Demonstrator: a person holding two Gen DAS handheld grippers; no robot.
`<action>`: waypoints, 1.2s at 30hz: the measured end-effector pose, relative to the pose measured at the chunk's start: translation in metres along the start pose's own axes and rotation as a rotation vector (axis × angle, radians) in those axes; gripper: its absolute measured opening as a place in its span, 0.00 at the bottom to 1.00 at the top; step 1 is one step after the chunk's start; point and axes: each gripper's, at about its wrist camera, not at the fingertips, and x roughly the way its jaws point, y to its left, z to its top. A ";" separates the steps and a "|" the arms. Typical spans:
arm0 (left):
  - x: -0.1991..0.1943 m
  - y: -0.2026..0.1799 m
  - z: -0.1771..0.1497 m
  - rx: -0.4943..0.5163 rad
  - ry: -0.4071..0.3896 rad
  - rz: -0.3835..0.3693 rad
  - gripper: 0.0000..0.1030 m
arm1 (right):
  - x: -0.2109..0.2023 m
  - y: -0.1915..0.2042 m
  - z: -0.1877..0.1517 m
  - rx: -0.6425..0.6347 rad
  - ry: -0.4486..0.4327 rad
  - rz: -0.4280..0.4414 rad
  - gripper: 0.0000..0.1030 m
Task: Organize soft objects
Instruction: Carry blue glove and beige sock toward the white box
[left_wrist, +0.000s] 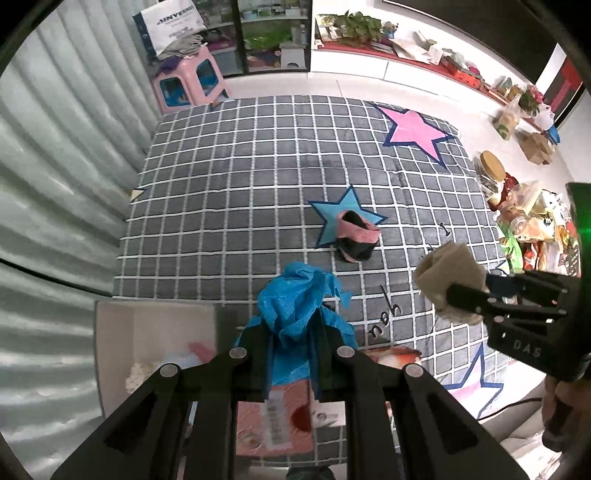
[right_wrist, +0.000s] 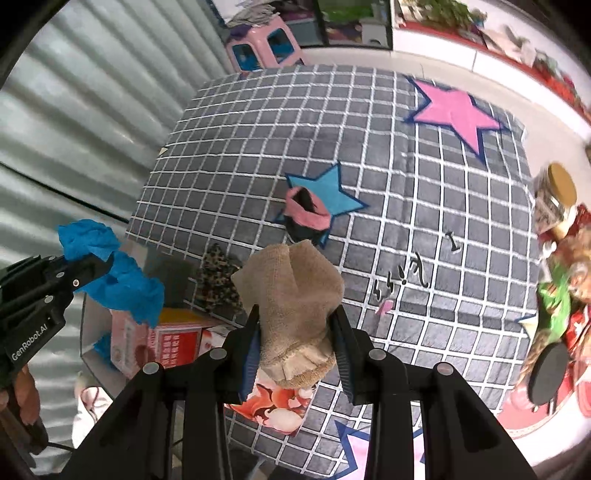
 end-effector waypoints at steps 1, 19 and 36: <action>-0.004 0.004 -0.003 -0.002 -0.003 -0.001 0.16 | -0.002 0.004 0.000 -0.007 -0.002 -0.003 0.36; -0.047 0.033 -0.049 0.027 -0.077 -0.027 0.16 | -0.031 0.056 -0.024 -0.049 -0.039 -0.054 0.36; -0.066 0.052 -0.079 0.024 -0.109 -0.040 0.16 | -0.042 0.091 -0.046 -0.055 -0.060 -0.053 0.36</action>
